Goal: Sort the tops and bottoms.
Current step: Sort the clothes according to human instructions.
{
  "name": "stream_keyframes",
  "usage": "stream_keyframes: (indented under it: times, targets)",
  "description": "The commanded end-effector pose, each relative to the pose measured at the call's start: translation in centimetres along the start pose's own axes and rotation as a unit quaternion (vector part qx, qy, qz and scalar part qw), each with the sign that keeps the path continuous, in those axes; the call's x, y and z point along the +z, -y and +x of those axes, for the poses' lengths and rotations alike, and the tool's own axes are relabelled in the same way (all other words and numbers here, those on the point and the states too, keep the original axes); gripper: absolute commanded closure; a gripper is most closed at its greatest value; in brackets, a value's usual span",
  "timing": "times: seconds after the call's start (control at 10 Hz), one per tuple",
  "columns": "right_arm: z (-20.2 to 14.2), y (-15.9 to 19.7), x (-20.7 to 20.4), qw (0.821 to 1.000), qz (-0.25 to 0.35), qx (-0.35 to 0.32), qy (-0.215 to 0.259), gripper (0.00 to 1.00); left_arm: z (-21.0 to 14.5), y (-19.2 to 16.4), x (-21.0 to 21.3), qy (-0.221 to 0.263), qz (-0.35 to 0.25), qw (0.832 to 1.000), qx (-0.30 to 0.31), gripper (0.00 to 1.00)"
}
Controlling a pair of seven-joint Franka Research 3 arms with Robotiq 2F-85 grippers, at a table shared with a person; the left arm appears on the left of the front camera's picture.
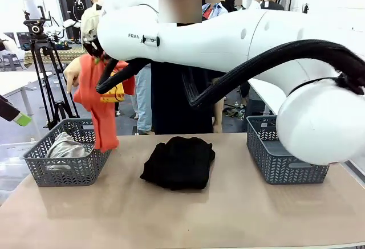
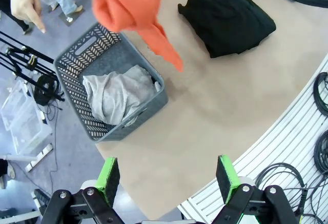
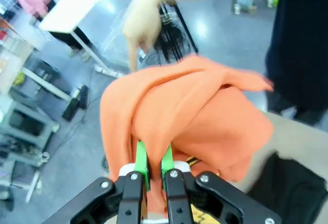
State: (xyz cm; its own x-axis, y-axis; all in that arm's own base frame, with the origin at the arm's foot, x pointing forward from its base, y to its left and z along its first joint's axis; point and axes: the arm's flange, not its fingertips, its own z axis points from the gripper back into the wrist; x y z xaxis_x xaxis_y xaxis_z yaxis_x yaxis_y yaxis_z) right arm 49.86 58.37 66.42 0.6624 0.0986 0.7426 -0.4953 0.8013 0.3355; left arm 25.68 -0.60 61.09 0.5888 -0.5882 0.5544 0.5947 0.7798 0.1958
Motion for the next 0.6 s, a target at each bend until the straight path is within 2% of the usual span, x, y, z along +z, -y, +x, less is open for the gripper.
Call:
stream_keyframes:
  times: [0.0,0.2,0.5]
  targets:
    - [3.4,-2.9,-1.8,0.994,0.042,0.009,0.095,1.0,0.0,0.0,-0.1,-0.002,0.0,1.0,-0.001,0.02]
    - [4.6,-4.9,-3.5,0.989,0.087,0.008,0.12,1.0,0.0,0.0,-0.1,-0.002,0.0,1.0,-0.001,0.02]
    - [2.6,-4.3,-9.6,0.99,0.119,-0.032,0.075,1.0,0.0,0.0,-0.1,-0.002,0.0,1.0,-0.001,0.02]
